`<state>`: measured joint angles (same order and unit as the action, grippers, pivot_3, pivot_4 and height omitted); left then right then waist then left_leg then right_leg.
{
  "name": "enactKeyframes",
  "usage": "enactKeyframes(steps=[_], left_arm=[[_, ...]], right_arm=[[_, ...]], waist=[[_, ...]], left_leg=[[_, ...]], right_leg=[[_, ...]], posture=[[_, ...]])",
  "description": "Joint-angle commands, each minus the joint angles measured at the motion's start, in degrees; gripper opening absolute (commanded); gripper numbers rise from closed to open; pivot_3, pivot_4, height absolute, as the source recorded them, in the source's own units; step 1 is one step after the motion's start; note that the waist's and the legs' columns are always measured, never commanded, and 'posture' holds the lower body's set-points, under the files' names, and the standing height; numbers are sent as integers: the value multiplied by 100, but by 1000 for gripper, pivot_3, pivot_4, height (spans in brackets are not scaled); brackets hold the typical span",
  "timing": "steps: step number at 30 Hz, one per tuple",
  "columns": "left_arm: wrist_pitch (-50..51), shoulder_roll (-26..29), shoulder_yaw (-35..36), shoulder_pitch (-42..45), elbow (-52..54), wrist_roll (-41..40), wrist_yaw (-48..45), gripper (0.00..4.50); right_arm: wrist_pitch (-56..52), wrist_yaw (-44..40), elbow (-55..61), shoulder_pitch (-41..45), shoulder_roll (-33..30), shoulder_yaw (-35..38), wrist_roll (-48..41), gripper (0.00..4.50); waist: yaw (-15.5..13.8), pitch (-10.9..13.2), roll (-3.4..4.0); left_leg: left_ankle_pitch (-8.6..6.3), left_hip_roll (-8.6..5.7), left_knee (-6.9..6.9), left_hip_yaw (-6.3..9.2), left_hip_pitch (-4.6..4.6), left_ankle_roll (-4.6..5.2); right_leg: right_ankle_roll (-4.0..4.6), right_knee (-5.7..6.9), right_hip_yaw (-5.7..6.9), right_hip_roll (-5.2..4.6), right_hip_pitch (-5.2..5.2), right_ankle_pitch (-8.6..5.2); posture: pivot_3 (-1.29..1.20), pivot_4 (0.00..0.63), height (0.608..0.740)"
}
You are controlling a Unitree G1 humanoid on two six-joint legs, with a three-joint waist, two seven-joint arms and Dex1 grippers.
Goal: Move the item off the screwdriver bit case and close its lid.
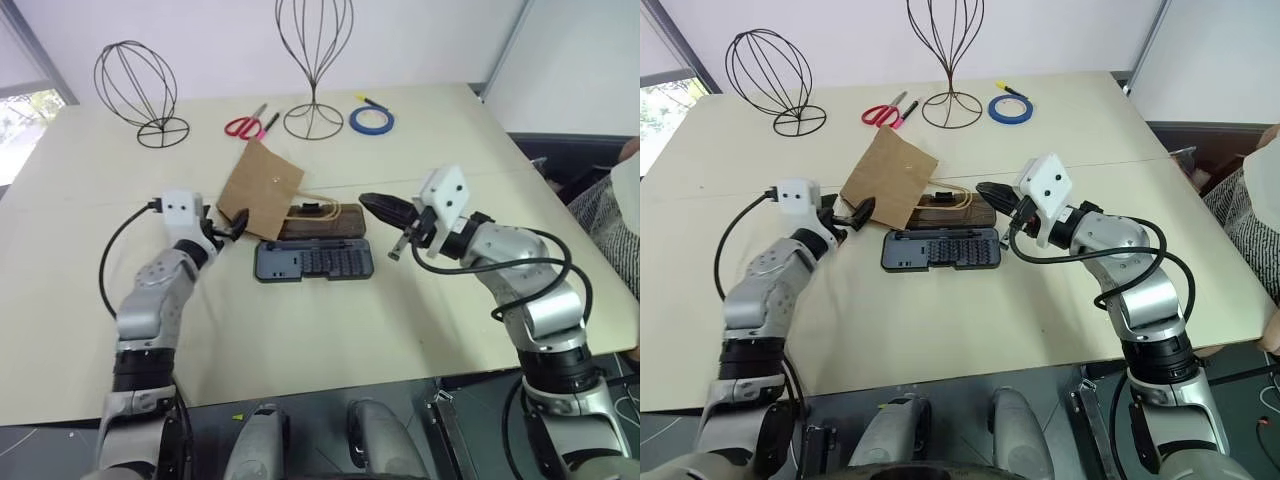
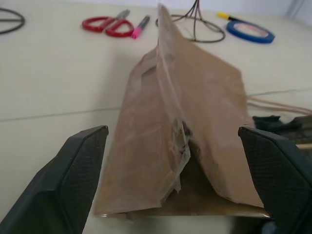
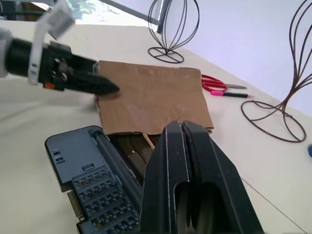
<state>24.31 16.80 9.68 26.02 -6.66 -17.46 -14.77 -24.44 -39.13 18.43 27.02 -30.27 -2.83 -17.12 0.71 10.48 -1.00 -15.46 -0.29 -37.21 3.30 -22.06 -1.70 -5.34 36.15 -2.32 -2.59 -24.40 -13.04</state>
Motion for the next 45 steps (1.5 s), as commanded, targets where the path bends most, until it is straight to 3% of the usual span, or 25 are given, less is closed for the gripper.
enactKeyframes(steps=[1, 2, 9, 10, 16, 19, 27, 32, 39, 45], left_arm=[[-444, -90, -53, 203, -332, 274, 162, 3921], [-531, -133, -36, 235, -440, 311, 202, 3591], [-745, -304, 126, 350, -759, 414, 531, 129], [-745, -318, 165, 355, -774, 409, 583, 17], [-864, -353, 720, 494, -863, 285, 1204, 17], [-1138, -208, 1350, 700, -999, 252, 1986, 17], [-1755, 724, 2323, 963, -2130, 380, 3024, 17], [-1903, 1088, 2592, 945, -2679, 338, 3334, 17], [-1776, 1038, 2545, 934, -2892, 242, 3351, 17], [-1704, 931, 2395, 881, -2791, 230, 3270, 2763]], right_arm=[[31, 57, 350, -38, -19, 88, -19, 0], [12, 70, 379, -56, -26, 95, -21, 0], [-66, 132, 508, -149, -51, 120, -22, 0], [-76, 136, 526, -161, -53, 120, -25, 0], [-115, 110, 525, -156, -55, 84, -38, 0], [-100, 42, 469, -118, -18, 8, -59, 0], [-54, -71, 358, 13, 115, -200, -63, 0], [-67, -113, 360, 53, 144, -239, -56, 0], [-130, -90, 461, -3, 168, -260, -66, 0], [-172, -76, 526, -41, 161, -250, -58, 0]], waist=[[4, 0, 0], [3, 0, 0], [1, 0, 0], [2, 0, 0], [8, 0, 0], [9, 2, -4], [3, 2, -4], [-15, 1, -12], [-4, 0, -14], [-1, 0, -14]], left_leg=[[0, 0, 0, 0, 0, 0], [0, 0, 0, 0, 0, 0], [0, 0, 0, 0, 0, 0], [0, 0, 0, 1, 0, 0], [0, 0, 0, 1, -1, 0], [0, 1, 0, 2, -1, 0], [0, -1, 1, 2, -1, 0], [0, -2, -1, 8, -6, -1], [1, -5, 0, 11, -8, -4], [1, -5, 0, 11, -7, -4]], right_leg=[[0, 0, 0, 0, 0, 0], [0, 0, 0, 0, -1, 0], [-1, 0, 0, -1, -1, 1], [-1, 1, 0, -1, -1, 0], [-1, 1, 0, 0, -2, 1], [-1, 1, 0, 0, -3, 1], [-2, 2, 2, -3, -4, 1], [-3, 1, 9, -7, -4, 2], [-6, 2, 10, -10, -5, 5], [-6, 2, 10, -10, -5, 5]], posture=[[0, 150, 740], [0, 150, 740], [0, 150, 740], [0, 150, 740], [0, 150, 740], [0, 150, 740], [0, 150, 740], [0, 150, 740], [0, 150, 740], [0, 150, 740]])
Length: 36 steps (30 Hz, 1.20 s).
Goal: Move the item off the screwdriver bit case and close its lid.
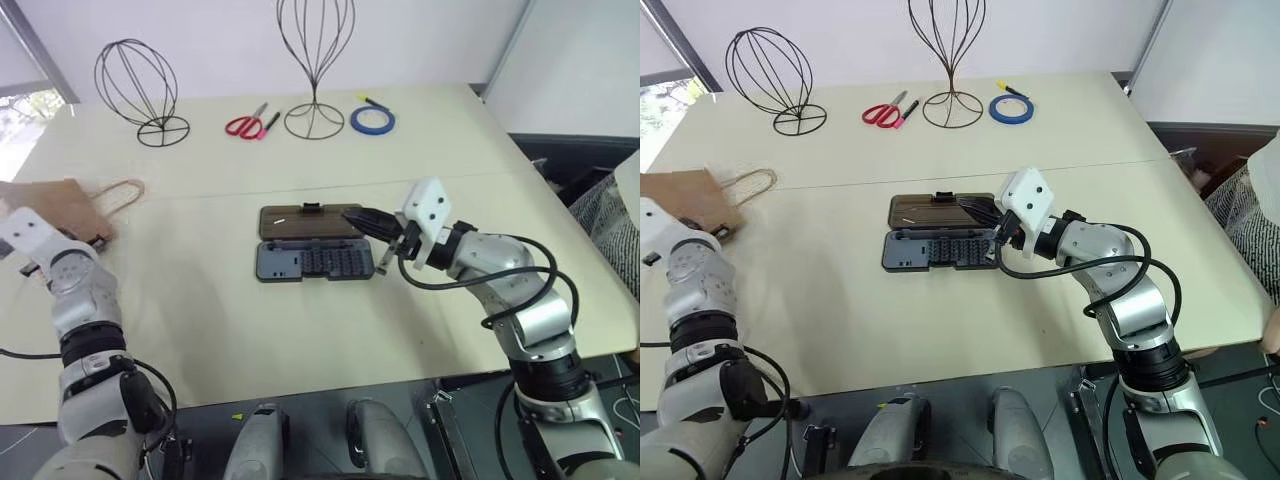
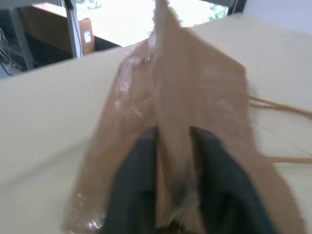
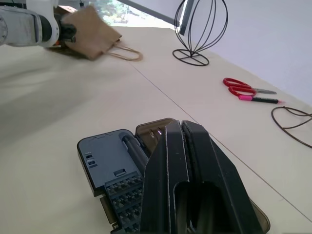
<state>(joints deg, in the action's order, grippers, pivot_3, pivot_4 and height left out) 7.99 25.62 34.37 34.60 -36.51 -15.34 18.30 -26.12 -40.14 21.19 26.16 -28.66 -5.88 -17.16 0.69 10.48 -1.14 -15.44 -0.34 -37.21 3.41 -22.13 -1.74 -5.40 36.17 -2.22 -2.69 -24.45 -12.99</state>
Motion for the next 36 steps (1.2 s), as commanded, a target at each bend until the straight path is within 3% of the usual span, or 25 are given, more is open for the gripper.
enactKeyframes(steps=[1, 4, 9, 15, 20, 27, 31, 36], left_arm=[[-116, 34, -107, -11, 283, 44, -49, 3116], [-323, -87, -286, -190, 883, 66, -263, 4441], [-82, -630, -1240, -1035, 3166, 84, -948, 4441], [206, -1013, -2129, -1803, 5198, 617, -988, 4441], [713, -932, -2715, -1794, 5508, -80, -2230, 4441], [1977, 78, -2331, -2186, 5752, -1423, -3973, 4441], [2261, 527, -2277, -2420, 5790, -1621, -4468, 4441], [2364, 661, -2338, -2413, 5788, -1663, -4700, 4441]], right_arm=[[-4, 27, 247, 44, -2, 55, -50, 0], [-6, 36, 251, 32, 0, 48, -35, 0], [-13, 78, 291, -19, 14, 37, -17, 0], [2, 110, 292, -38, 31, 19, -2, 0], [21, 127, 279, -51, 39, -1, 6, 0], [79, 105, 212, -49, 8, 24, 26, 0], [170, 69, 63, -5, -11, 66, 40, 0], [243, -2, -318, 204, -8, 127, 12, 0]], waist=[[1, 0, 0], [2, 0, 0], [-18, 0, 0], [11, 0, 0], [-1, -1, 2], [60, 1, 5], [26, 3, 7], [9, 3, 6]], left_leg=[[0, 0, 0, 0, 0, 0], [0, 0, 1, -1, 0, 0], [0, 2, 2, -2, -3, -2], [1, -2, 0, -8, -6, -5], [2, 0, 0, -6, -4, -4], [1, 6, 2, -7, -3, -2], [1, 7, 1, -7, -3, -2], [1, 4, -4, -10, -6, -2]], right_leg=[[0, 0, 0, 0, 0, 0], [0, 0, 0, -1, 0, 0], [0, -1, -2, -10, -1, 0], [-6, -4, -7, -13, -1, 4], [-4, -2, -7, 1, -1, 3], [-2, -2, -7, 12, -5, 2], [0, -3, -7, 11, -5, 1], [16, -9, -8, 3, -1, -9]], posture=[[0, 150, 740], [0, 150, 740], [0, 150, 740], [0, 150, 740], [0, 150, 740], [0, 150, 740], [0, 150, 740], [0, 150, 740]])
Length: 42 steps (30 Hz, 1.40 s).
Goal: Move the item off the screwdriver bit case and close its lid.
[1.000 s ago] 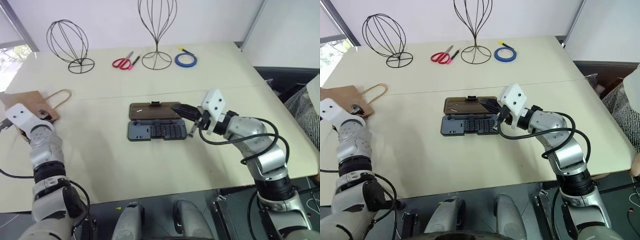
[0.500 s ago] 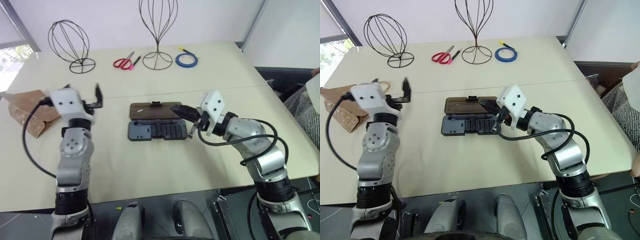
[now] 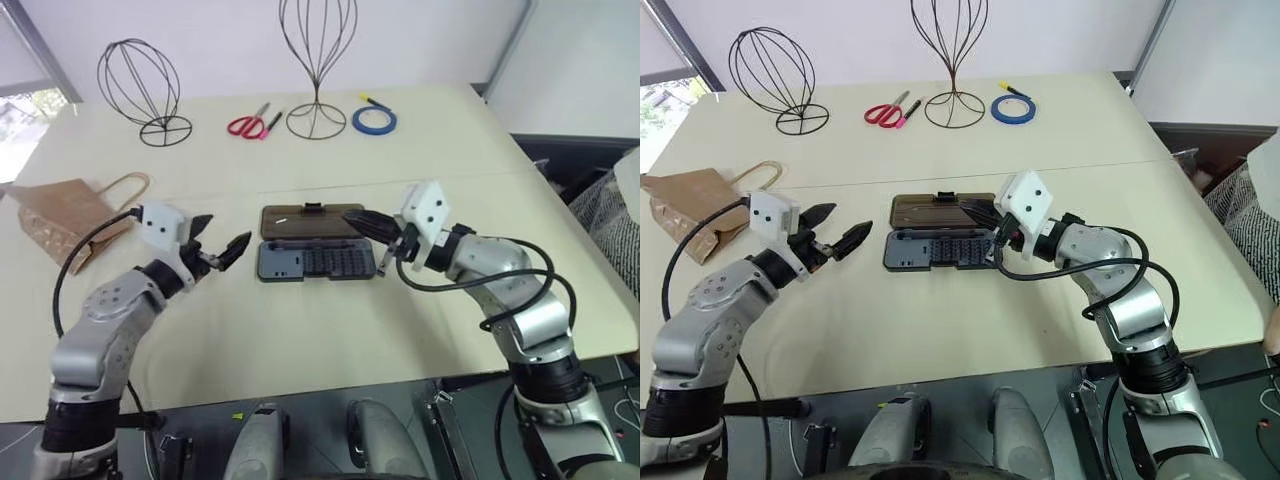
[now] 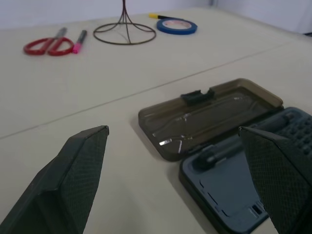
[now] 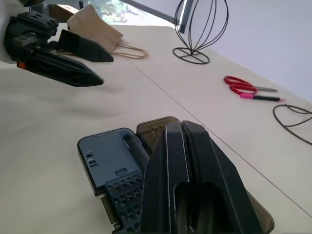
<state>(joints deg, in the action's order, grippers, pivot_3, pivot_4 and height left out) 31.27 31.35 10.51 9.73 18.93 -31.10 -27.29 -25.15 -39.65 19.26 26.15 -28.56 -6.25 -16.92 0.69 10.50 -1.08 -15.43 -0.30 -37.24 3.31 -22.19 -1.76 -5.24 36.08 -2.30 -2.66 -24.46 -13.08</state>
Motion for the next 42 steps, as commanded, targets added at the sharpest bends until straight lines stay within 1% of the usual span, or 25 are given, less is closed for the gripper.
enactKeyframes(steps=[1, 7, 14, 34, 37, 41, 42], left_arm=[[48, 95, 37, 80, 249, -81, -169, 4441], [185, 255, 131, 31, 278, -157, -386, 4441], [91, 455, 27, -31, 293, 71, -529, 4441], [25, 266, -215, 297, 143, 314, -572, 4441], [24, 238, -218, 339, 103, 351, -576, 4441], [-33, 183, -226, 401, 32, 445, -520, 4441], [-66, 162, -223, 420, 8, 475, -492, 4484]], right_arm=[[166, -74, -193, 234, -29, 168, -9, 0], [499, -340, -724, 507, -119, 6, 220, 0], [721, -489, -999, 649, -23, -88, 344, 0], [796, -531, -1060, 655, 19, -91, 506, 0], [855, -510, -1187, 729, 50, -118, 573, 0], [836, -421, -1729, 1118, 227, -149, 676, 0], [835, -423, -1895, 1223, 276, -161, 699, 259]], waist=[[12, 0, 0], [31, 1, 1], [27, 1, 1], [21, 1, 2], [26, 1, 2], [37, 2, 2], [34, 2, 3]], left_leg=[[0, 0, 0, -1, 0, 0], [0, 2, 5, 0, 0, 0], [0, 2, 5, 0, 0, 0], [0, 2, 5, 0, 0, 0], [0, 2, 5, 0, 1, 0], [0, 2, 5, -1, 1, 0], [0, 2, 5, 0, 1, 0]], right_leg=[[0, 0, -1, 0, 0, 0], [-12, 2, 0, 4, -4, 7], [-13, 2, 0, 3, -4, 7], [-16, 2, -1, 2, -4, 9], [-16, 2, -1, 3, -4, 9], [-16, 2, -1, 3, -4, 10], [-16, 3, -1, 4, -5, 10]], posture=[[0, 150, 740], [0, 150, 740], [0, 150, 740], [0, 150, 740], [0, 150, 740], [0, 150, 740], [0, 150, 740]])
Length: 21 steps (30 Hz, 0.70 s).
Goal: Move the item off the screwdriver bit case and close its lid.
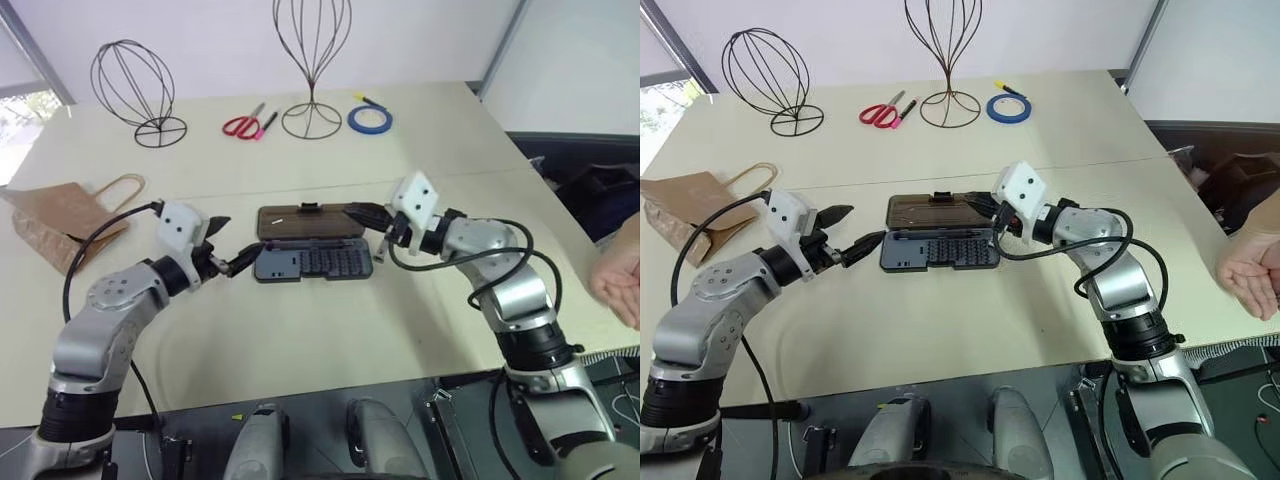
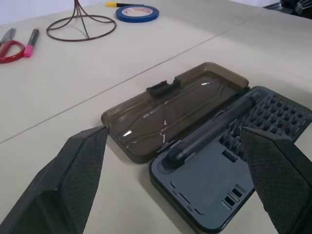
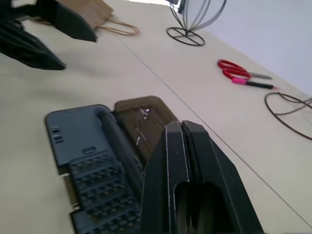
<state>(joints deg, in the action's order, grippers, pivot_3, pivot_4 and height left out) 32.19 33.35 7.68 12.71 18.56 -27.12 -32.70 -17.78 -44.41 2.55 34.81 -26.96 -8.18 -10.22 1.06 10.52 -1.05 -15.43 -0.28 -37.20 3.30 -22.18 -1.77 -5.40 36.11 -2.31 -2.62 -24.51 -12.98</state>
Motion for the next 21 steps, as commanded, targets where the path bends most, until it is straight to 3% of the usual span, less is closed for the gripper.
enactKeyframes(steps=[1, 3, 9, 16, 21], left_arm=[[-188, -64, 68, 144, 21, 110, 85, 4500], [-221, -109, 57, 190, -19, 167, 126, 4500], [-255, -210, 27, 190, 14, 263, 180, 4500], [-224, -257, -44, 178, 106, 275, 128, 4500], [-216, -293, -55, 169, 148, 297, 157, 4500]], right_arm=[[155, 26, -465, 497, 149, -25, 109, 528], [330, -28, -860, 701, 178, -118, 274, 1311], [1099, -394, -2783, 1689, 309, -430, 720, 4444], [1903, -724, -5674, 3132, 760, -404, 1011, 4444], [2006, -691, -7056, 3771, 1009, -320, 1212, 4444]], waist=[[-2, 0, 0], [-4, 0, 0], [2, 1, 2], [30, 4, 7], [32, 5, 9]], left_leg=[[0, 0, 0, 0, 0, 0], [0, 0, 0, 0, 0, 0], [0, -1, 1, -3, 0, 0], [0, -1, 8, -4, -1, -1], [0, -1, 12, -4, -1, -1]], right_leg=[[0, 0, 0, 0, 0, 0], [0, 0, 0, 0, 0, 0], [-1, -1, 0, -2, -1, 1], [0, 1, -1, -1, -7, 3], [1, 1, -2, -3, -8, 3]], posture=[[0, 150, 740], [0, 150, 740], [0, 150, 740], [0, 150, 740], [0, 150, 740]])
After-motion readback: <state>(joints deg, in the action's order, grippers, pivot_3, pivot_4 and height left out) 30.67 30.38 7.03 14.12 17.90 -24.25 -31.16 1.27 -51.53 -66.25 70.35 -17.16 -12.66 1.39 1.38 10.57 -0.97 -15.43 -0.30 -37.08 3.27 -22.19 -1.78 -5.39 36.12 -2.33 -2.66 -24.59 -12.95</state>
